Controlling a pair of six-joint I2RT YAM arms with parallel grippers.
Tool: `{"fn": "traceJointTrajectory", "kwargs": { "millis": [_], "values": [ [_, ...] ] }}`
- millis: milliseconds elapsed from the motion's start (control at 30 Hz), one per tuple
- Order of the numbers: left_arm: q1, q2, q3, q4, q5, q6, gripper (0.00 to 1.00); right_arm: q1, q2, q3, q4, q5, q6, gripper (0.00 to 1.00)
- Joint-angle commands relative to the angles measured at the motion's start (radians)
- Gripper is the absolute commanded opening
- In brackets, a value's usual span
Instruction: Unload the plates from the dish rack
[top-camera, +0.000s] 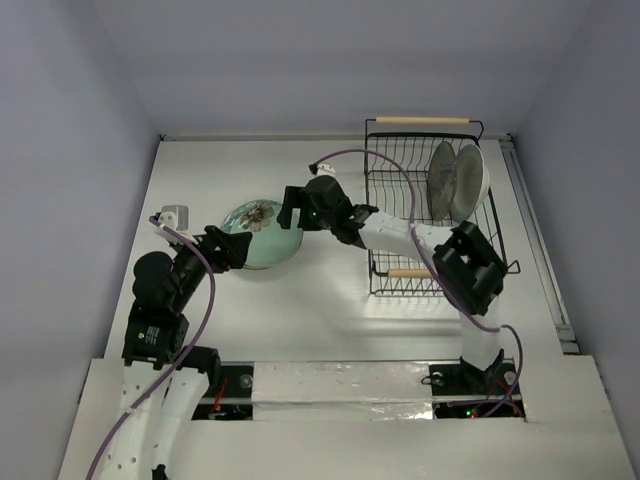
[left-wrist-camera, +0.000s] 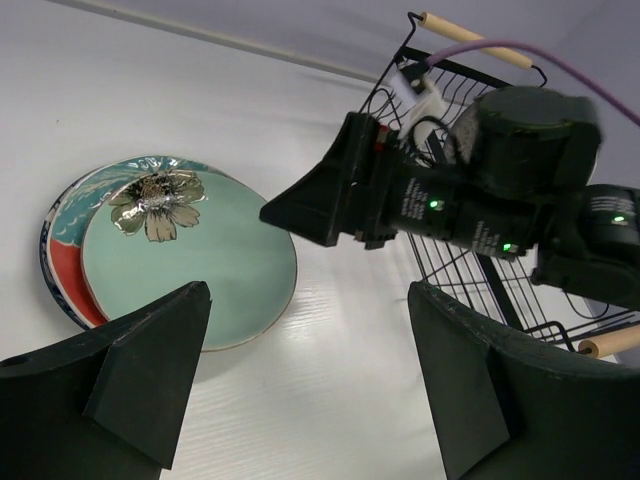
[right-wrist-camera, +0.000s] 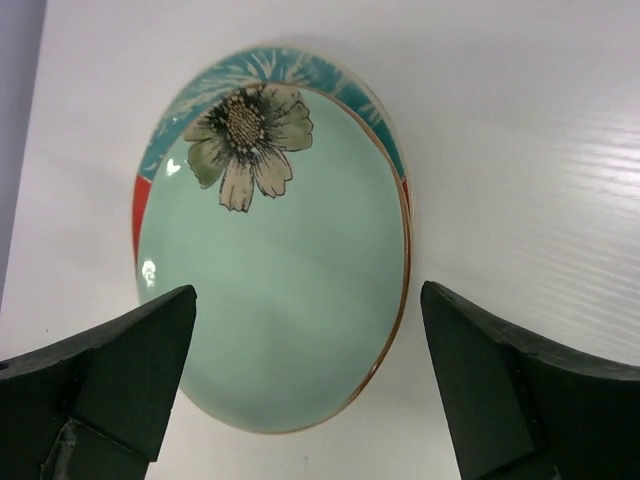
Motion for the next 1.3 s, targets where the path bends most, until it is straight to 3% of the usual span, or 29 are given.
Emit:
{"fn": "traceJointTrajectory", "kwargs": {
  "millis": [0, 67, 133, 167, 200, 267, 400, 567, 667, 700, 733, 1067, 1267],
  "values": [
    [0.003, 0.007, -0.016, 0.055, 0.003, 0.013, 0.77, 0.013, -0.107, 0.042, -0.028, 0.101, -0.077, 0.97],
    [0.012, 0.004, -0.017, 0.054, 0.002, 0.012, 0.77, 0.013, -0.130, 0.046, -0.048, 0.142, -0.094, 0.91],
    [0.013, 0.004, -0.017, 0.055, 0.003, 0.012, 0.77, 0.013, -0.188, 0.029, -0.068, 0.172, -0.121, 0.64],
    [0.013, 0.004, -0.017, 0.055, 0.005, 0.012, 0.77, 0.013, -0.217, 0.017, -0.060, 0.202, -0.134, 0.24],
    [0.013, 0.002, -0.017, 0.055, 0.005, 0.013, 0.77, 0.013, -0.278, 0.004, -0.062, 0.228, -0.162, 0.11],
    [0.013, 0.001, -0.016, 0.055, 0.005, 0.012, 0.77, 0.013, -0.343, -0.019, -0.083, 0.347, -0.205, 0.00],
    [0.013, -0.007, -0.017, 0.055, 0.009, 0.013, 0.77, -0.044, -0.481, -0.037, -0.248, 0.540, -0.287, 0.00],
    [0.013, -0.022, -0.019, 0.060, 0.019, 0.015, 0.76, -0.290, -0.680, -0.183, -0.278, 0.526, -0.287, 0.00],
    [0.013, -0.024, -0.020, 0.061, 0.020, 0.013, 0.75, -0.407, -0.691, -0.209, -0.334, 0.557, -0.315, 0.37],
    [0.013, -0.025, -0.019, 0.061, 0.022, 0.013, 0.75, -0.432, -0.682, -0.200, -0.354, 0.558, -0.330, 0.54],
    [0.013, -0.024, -0.020, 0.060, 0.023, 0.013, 0.75, -0.449, -0.672, -0.176, -0.365, 0.557, -0.339, 0.57],
    [0.003, -0.025, -0.019, 0.061, 0.025, 0.013, 0.75, -0.581, -0.524, -0.097, -0.396, 0.513, -0.408, 0.58],
    [-0.006, -0.024, -0.019, 0.061, 0.025, 0.013, 0.75, -0.590, -0.434, -0.065, -0.405, 0.506, -0.424, 0.47]
  ]
}}
